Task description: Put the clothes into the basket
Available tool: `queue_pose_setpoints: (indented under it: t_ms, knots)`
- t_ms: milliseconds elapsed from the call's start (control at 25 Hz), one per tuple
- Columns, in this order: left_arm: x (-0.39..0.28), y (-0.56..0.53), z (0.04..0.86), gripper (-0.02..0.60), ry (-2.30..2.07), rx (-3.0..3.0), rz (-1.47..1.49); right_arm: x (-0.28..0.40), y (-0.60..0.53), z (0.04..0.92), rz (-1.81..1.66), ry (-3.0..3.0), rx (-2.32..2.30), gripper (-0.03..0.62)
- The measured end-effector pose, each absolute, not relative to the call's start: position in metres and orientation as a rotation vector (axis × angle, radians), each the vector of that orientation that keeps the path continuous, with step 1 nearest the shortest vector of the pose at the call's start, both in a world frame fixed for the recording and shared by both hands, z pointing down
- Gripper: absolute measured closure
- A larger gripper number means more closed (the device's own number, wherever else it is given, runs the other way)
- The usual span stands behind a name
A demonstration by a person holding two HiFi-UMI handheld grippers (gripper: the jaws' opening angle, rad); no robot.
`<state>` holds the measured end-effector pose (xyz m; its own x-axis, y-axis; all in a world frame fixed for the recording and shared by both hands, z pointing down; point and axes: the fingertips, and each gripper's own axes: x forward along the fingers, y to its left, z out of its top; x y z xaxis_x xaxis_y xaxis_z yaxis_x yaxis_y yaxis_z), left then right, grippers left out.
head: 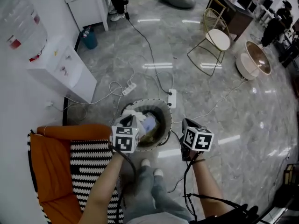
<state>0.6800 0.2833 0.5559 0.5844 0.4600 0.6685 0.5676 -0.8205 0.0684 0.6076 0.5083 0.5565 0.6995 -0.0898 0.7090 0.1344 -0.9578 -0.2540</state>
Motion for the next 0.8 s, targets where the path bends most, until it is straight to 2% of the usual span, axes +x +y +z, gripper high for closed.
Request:
queue_pose_setpoints:
  t_ms: [640, 720, 800]
  knots:
    - [0.662, 0.297, 0.665, 0.558, -0.932, -2.564, -1.292, 0.582, 0.507, 0.629, -1.236, -0.139, -2.513, 0.591]
    - [0.661, 0.298, 0.672, 0.535, -0.943, -2.562, -1.339, 0.582, 0.506, 0.632, -1.242, -0.143, -2.506, 0.591]
    - [0.66, 0.298, 0.676, 0.453, -0.961, -2.569, -1.388, 0.582, 0.508, 0.633, -1.245, -0.15, -2.501, 0.591]
